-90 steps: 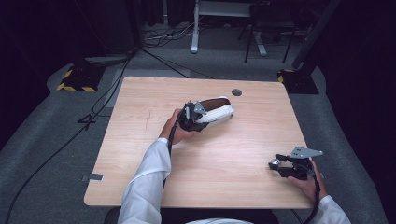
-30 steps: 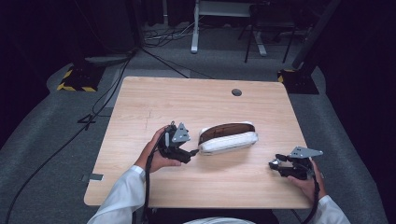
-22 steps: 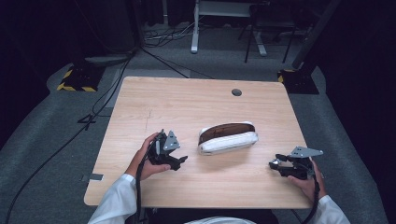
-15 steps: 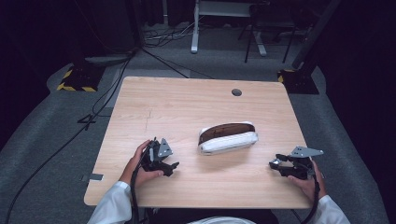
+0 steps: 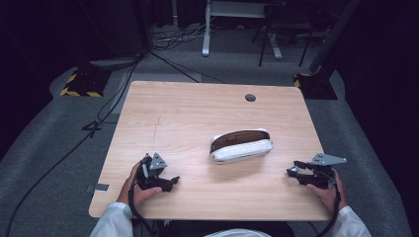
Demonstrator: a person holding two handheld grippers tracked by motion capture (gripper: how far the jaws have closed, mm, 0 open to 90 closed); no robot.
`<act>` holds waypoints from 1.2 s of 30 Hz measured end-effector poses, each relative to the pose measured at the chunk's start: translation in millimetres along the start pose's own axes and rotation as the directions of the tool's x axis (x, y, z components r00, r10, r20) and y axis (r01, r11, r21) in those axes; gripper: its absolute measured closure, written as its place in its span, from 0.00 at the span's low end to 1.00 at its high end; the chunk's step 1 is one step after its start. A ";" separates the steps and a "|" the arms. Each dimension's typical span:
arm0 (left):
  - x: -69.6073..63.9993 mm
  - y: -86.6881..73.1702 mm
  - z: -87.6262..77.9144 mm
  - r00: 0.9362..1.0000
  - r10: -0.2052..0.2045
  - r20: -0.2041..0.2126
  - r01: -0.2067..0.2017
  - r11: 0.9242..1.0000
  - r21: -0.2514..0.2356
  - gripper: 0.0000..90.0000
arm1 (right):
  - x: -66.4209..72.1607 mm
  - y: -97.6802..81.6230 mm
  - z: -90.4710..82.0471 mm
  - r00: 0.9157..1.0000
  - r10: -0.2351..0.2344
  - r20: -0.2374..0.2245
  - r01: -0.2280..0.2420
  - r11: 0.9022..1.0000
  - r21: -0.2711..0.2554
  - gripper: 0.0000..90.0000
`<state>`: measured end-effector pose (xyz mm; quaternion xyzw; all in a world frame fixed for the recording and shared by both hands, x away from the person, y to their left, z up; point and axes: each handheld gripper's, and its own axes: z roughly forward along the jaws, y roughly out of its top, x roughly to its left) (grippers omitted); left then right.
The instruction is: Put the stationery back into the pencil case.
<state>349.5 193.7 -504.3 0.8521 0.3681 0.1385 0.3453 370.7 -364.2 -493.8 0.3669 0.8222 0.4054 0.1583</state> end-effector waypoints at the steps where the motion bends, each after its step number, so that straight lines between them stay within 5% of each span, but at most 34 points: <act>1: -0.3 -0.2 -0.1 1.000 -0.003 -0.001 0.003 1.000 0.000 0.17 | -0.9 1.2 -2.0 1.000 0.005 0.000 -0.005 1.000 -0.011 0.53; 12: -0.4 -0.4 -0.2 1.000 -0.006 -0.004 0.006 1.000 0.000 0.17 | -1.5 18.5 -18.2 1.000 0.002 0.018 -0.001 0.996 -0.089 0.53; 20: -0.8 0.6 0.6 1.000 -0.012 -0.007 0.012 1.000 0.004 0.16 | 5.1 52.2 -28.0 1.000 -0.030 0.005 0.031 0.986 -0.162 0.53; 29: -0.6 0.6 1.0 1.000 -0.011 -0.004 0.011 1.000 0.001 0.16 | 31.4 112.9 -12.3 0.992 -0.129 -0.011 0.125 0.975 -0.185 0.53; 36: -0.6 0.7 0.9 1.000 -0.011 -0.004 0.011 1.000 0.001 0.16 | 49.3 142.0 10.9 0.985 -0.170 -0.032 0.162 0.972 -0.168 0.53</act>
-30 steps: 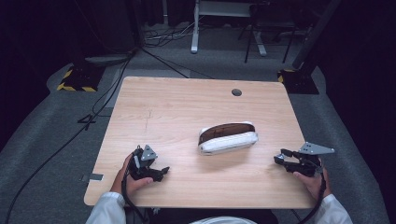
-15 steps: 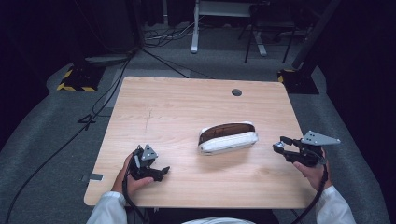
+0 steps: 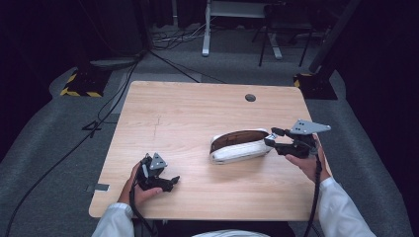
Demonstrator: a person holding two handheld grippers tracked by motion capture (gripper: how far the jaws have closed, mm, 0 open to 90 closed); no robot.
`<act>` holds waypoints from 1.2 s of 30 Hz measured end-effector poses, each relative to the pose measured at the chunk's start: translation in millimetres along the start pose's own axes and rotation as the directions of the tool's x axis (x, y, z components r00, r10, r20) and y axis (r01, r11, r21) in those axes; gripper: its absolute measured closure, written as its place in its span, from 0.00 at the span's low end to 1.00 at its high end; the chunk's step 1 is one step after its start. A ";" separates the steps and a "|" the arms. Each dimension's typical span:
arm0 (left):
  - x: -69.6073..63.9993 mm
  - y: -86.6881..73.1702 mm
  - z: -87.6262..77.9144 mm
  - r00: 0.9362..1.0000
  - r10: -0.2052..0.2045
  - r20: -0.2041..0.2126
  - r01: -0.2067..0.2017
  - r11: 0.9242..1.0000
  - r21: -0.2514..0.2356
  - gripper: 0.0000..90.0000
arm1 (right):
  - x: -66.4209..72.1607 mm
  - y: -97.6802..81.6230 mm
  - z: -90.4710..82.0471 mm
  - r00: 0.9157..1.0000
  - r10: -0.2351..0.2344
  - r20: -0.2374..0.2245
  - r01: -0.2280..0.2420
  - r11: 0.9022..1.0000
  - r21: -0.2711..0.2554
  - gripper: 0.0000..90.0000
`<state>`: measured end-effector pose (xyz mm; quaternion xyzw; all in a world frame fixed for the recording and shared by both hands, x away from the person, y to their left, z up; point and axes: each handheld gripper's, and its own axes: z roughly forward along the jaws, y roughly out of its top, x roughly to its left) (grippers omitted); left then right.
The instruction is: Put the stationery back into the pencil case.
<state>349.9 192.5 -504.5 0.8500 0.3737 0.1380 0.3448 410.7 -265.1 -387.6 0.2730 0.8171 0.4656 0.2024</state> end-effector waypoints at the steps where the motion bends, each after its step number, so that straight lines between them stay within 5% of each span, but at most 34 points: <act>1: 0.1 0.0 0.1 1.000 0.001 0.001 -0.001 1.000 0.000 0.16 | 1.9 3.3 3.8 1.000 -0.007 0.003 0.007 1.000 0.001 0.53; 20: 0.8 0.3 0.2 1.000 0.007 0.005 -0.007 1.000 0.000 0.16 | 25.4 24.3 55.4 0.999 -0.038 0.018 0.036 0.997 0.073 0.52; 36: 0.8 0.3 0.2 1.000 0.007 0.005 -0.007 1.000 0.000 0.16 | 26.8 19.1 64.6 1.000 -0.017 0.026 0.014 0.995 0.099 0.49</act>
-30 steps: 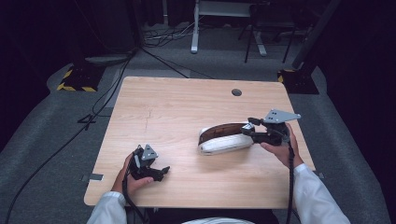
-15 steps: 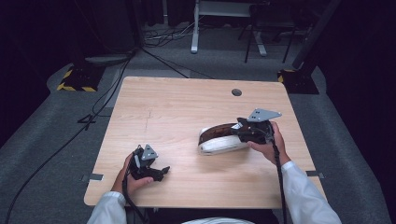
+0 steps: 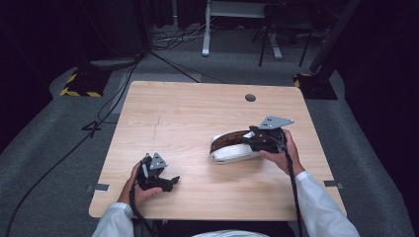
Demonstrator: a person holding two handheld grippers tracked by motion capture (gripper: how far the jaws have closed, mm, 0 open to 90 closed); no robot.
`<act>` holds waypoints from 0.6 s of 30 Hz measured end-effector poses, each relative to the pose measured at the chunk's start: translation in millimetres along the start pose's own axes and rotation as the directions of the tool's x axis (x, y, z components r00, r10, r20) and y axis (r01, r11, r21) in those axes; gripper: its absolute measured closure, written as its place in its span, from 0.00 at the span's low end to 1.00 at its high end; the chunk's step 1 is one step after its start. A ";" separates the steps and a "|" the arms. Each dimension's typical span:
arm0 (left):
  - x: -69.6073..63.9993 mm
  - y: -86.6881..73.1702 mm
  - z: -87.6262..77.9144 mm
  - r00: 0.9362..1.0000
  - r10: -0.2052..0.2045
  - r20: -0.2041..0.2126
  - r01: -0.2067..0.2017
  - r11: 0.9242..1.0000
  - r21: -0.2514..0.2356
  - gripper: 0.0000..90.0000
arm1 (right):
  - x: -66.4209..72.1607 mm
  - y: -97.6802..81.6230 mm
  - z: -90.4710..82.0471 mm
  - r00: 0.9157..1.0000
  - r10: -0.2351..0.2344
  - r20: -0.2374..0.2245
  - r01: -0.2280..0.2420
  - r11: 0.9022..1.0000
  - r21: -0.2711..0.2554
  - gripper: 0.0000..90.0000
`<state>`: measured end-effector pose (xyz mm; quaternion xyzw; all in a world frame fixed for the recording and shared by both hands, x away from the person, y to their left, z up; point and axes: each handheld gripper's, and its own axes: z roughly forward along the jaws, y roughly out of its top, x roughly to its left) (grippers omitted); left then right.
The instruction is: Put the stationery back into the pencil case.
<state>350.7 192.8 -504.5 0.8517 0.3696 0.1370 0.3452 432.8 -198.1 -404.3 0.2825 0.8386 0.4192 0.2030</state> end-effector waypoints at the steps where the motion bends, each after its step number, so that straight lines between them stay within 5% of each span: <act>1: 0.0 0.0 0.0 1.000 0.000 0.000 0.000 1.000 0.000 0.16 | -0.4 -0.1 -0.4 1.000 -0.004 -0.002 0.004 1.000 -0.005 0.49; 18: 0.1 0.1 0.1 1.000 0.001 0.001 -0.001 1.000 0.000 0.16 | -5.1 0.1 -10.2 1.000 0.005 0.013 -0.005 1.000 -0.021 0.48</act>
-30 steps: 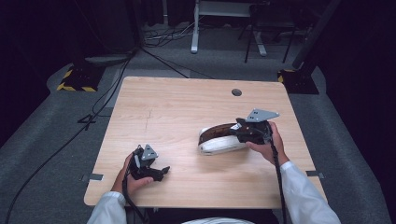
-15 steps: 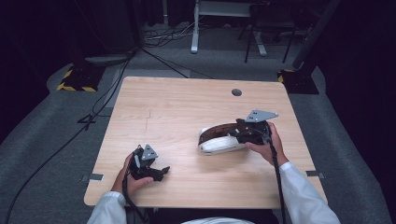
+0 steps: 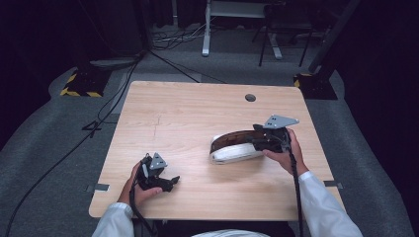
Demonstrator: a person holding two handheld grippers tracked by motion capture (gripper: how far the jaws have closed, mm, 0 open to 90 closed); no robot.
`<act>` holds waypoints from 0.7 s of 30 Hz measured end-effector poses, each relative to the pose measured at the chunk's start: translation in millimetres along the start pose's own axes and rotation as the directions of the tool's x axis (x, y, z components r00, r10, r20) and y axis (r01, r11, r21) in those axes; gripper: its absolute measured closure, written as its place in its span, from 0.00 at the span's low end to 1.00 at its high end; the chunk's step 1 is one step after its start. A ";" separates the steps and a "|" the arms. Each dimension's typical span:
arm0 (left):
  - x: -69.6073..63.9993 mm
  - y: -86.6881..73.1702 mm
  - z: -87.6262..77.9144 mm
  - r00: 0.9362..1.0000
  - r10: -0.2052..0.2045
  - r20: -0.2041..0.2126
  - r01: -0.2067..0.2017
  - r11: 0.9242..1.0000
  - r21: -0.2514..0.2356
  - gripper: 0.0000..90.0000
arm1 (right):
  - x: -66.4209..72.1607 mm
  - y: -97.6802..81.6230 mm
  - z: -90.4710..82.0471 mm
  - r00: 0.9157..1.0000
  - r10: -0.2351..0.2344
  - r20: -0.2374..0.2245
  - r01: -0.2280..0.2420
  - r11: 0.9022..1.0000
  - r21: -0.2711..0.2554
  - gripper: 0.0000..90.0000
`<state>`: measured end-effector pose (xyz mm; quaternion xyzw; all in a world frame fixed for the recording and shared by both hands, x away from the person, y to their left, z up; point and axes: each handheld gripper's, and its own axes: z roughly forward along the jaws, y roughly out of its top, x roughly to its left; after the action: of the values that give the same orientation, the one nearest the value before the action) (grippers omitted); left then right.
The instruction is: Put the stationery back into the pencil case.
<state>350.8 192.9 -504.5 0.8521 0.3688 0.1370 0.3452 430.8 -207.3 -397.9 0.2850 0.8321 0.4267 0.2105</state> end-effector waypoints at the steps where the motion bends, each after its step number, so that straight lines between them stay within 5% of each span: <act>1: 0.0 0.0 0.0 1.000 0.000 0.000 0.000 1.000 0.000 0.16 | -0.4 0.0 -0.7 1.000 -0.003 0.003 0.003 1.000 0.001 0.48; 21: -0.1 0.0 0.0 1.000 -0.001 0.000 0.001 1.000 0.000 0.16 | -9.8 -5.2 -29.9 1.000 -0.024 0.020 0.024 1.000 -0.003 0.43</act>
<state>350.8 192.8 -504.5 0.8518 0.3693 0.1367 0.3455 418.9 -233.8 -384.8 0.2791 0.8326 0.4226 0.2244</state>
